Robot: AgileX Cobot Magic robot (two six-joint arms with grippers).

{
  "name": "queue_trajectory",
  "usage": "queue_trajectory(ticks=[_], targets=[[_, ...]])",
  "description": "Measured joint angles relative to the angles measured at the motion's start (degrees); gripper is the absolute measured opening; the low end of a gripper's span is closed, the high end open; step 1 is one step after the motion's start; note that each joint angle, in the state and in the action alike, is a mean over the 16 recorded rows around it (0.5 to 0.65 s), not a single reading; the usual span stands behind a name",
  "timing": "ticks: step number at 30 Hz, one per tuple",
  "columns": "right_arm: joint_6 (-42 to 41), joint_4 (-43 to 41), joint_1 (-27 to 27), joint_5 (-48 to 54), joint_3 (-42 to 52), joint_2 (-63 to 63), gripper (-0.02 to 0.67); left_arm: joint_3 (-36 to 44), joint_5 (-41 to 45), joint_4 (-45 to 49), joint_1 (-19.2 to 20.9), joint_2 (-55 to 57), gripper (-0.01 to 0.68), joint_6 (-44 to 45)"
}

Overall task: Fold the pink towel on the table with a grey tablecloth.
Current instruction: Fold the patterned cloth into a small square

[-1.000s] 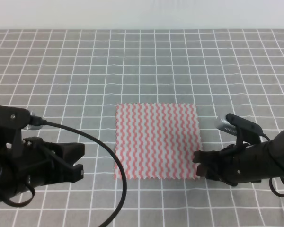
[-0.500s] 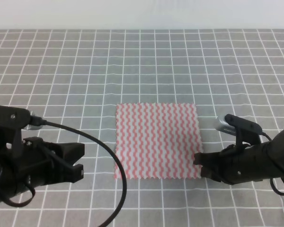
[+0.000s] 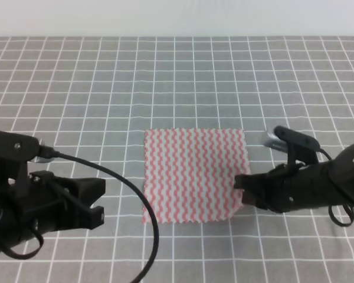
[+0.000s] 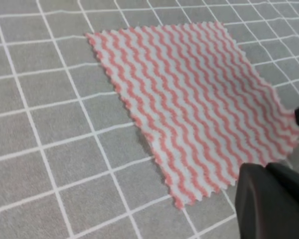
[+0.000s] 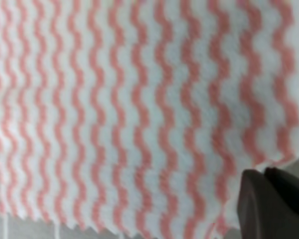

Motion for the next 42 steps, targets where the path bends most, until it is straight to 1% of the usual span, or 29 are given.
queue_trajectory(ticks=[10, 14, 17, 21, 28, 33, 37, 42], targets=[[-1.3, -0.1, 0.0, -0.6, -4.2, 1.1, -0.015, 0.0, 1.3, -0.6, 0.0, 1.2, -0.002, 9.2], [-2.0, -0.1, 0.0, -1.1, -6.2, 2.0, -0.015, 0.0, 3.1, -2.9, 0.0, 2.6, 0.002, 15.6], [-2.3, -0.2, 0.1, -1.4, -7.7, 3.0, -0.015, 0.0, 5.1, -5.9, 0.0, 3.8, 0.022, 21.8], [-2.7, -0.4, 0.1, -1.6, -9.6, 4.1, -0.015, 0.0, 8.1, -11.2, 0.0, 5.5, 0.093, 31.3], [-2.8, -0.6, 0.1, -1.9, -11.8, 5.6, -0.015, 0.0, 14.1, -20.1, 0.0, 8.5, 0.264, 49.0], [-2.9, -0.8, 0.1, -2.4, -12.1, 6.0, -0.015, -0.3, 16.6, -23.8, 0.0, 11.6, 0.362, 58.9], [-2.9, -0.8, 0.1, -2.9, -12.2, 6.1, -0.015, -0.9, 17.9, -25.2, 0.0, 14.9, 0.389, 64.8], [-3.0, -0.8, 0.0, -3.2, -12.2, 6.1, -0.015, -2.1, 18.1, -25.9, 0.0, 19.5, 0.388, 70.0]])
